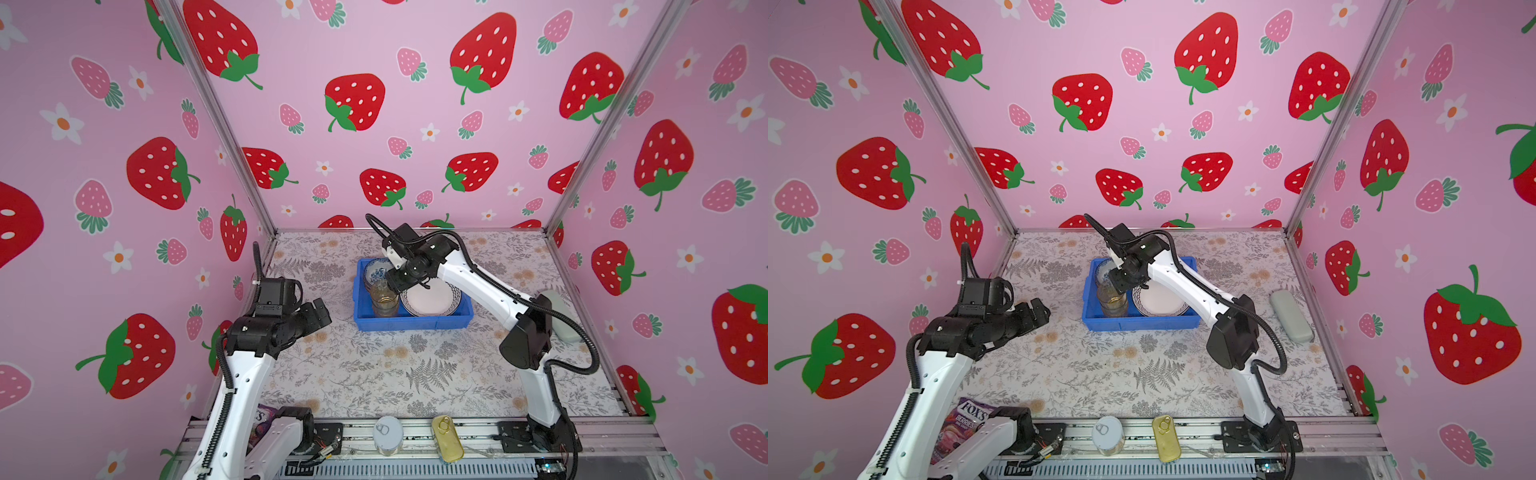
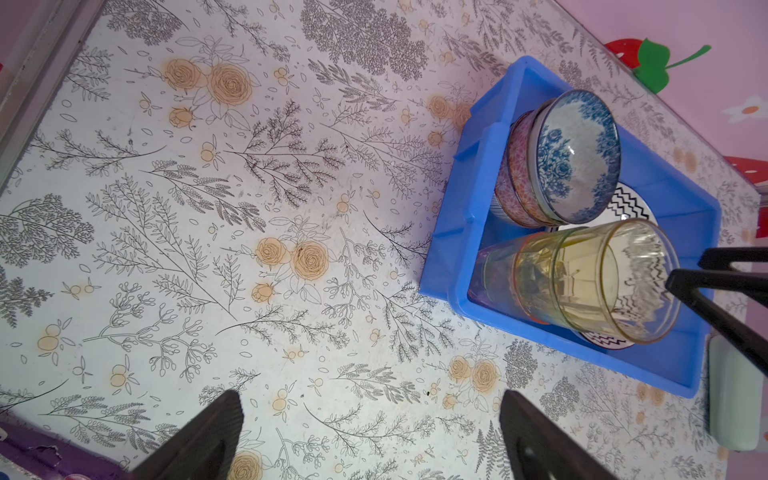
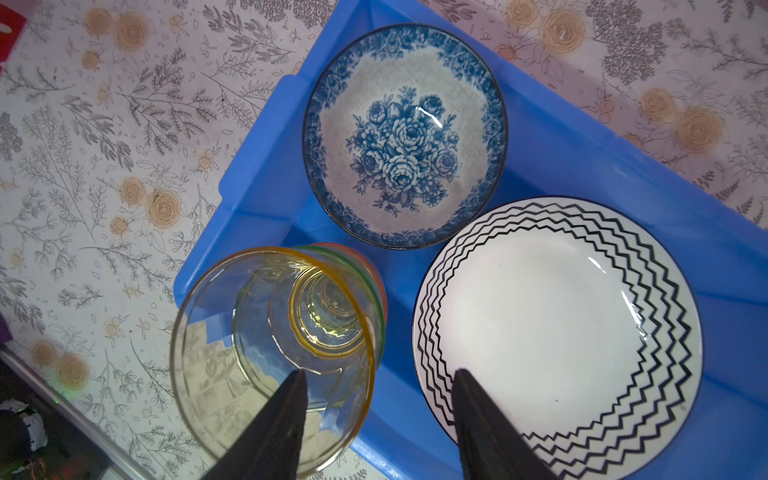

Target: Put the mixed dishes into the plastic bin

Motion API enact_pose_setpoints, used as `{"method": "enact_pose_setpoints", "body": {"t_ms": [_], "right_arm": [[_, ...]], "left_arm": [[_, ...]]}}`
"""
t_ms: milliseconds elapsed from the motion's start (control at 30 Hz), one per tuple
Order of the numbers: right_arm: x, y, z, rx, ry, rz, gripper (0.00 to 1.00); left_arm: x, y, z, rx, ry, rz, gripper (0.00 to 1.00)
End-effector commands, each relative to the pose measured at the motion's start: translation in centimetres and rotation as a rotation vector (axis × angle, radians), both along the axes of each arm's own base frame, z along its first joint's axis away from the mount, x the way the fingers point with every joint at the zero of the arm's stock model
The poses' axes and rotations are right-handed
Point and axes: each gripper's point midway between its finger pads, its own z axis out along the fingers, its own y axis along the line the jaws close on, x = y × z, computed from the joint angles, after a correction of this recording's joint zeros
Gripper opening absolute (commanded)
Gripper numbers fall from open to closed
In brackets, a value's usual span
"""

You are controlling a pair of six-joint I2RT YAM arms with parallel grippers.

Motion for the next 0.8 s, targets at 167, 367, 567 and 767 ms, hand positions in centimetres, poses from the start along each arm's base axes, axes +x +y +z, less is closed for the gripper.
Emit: {"method": "enact_pose_setpoints", "body": {"t_ms": [167,367,567,767], "right_arm": [[0.5,-7.0,6.9,0.112,-0.120,-0.143,0.70],[1.8,-15.3,8.2,0.230,-0.182,-0.327,0.93],[1.9,-24.5,6.1,0.226,-0.268,-0.576,0.99],[1.5,-30.4,3.8,0.184,-0.345,-0.774,0.99]], "left_arm": [[3.4,-1.5,2.0,-0.024,-0.140,-0.118,0.99],[7.2,-0.5,2.6,0.042,-0.303,-0.088,0.99],[10.0,0.9,1.5,0.133,-0.486,-0.038,0.99],[12.1,3.9,-1.4,0.327,-0.462,0.028,0.99]]}}
